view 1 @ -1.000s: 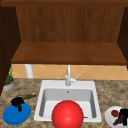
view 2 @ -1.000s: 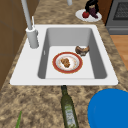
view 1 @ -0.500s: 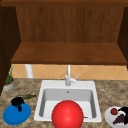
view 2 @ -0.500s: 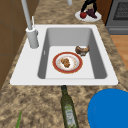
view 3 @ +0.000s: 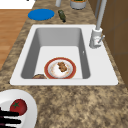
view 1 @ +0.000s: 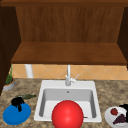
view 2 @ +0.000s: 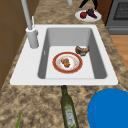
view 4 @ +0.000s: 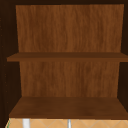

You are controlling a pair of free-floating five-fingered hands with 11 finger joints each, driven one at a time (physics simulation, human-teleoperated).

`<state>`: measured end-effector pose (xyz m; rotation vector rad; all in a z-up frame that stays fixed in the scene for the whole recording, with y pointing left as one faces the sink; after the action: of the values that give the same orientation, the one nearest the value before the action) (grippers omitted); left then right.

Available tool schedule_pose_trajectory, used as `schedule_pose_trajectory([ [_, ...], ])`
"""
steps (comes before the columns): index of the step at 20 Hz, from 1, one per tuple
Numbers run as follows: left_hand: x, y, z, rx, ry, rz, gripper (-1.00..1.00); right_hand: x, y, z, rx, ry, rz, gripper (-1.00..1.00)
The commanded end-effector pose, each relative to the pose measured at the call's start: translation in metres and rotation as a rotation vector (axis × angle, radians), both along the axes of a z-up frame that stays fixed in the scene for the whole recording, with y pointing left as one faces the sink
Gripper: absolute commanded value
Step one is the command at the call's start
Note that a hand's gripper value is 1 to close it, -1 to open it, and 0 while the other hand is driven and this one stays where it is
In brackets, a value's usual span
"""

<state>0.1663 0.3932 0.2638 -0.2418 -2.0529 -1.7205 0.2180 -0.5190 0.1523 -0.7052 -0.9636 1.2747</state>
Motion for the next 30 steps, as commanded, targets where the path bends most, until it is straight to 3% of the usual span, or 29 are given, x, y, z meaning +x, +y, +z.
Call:
schedule_pose_trajectory([
  [1,0.0,0.0,0.0,0.0,0.0,0.0,0.0,0.004,0.012,0.007,-0.006,0.106,-0.002,-1.0],
  [18,0.0,0.0,0.0,0.0,0.0,0.0,0.0,0.024,0.071,0.025,-0.104,0.467,-0.052,-1.0],
  [26,0.0,0.0,0.0,0.0,0.0,0.0,0.0,0.028,0.093,0.035,-0.18,0.59,-0.087,-1.0],
  [30,0.0,0.0,0.0,0.0,0.0,0.0,0.0,0.046,0.1,0.062,-0.2,0.582,-0.115,-1.0],
])
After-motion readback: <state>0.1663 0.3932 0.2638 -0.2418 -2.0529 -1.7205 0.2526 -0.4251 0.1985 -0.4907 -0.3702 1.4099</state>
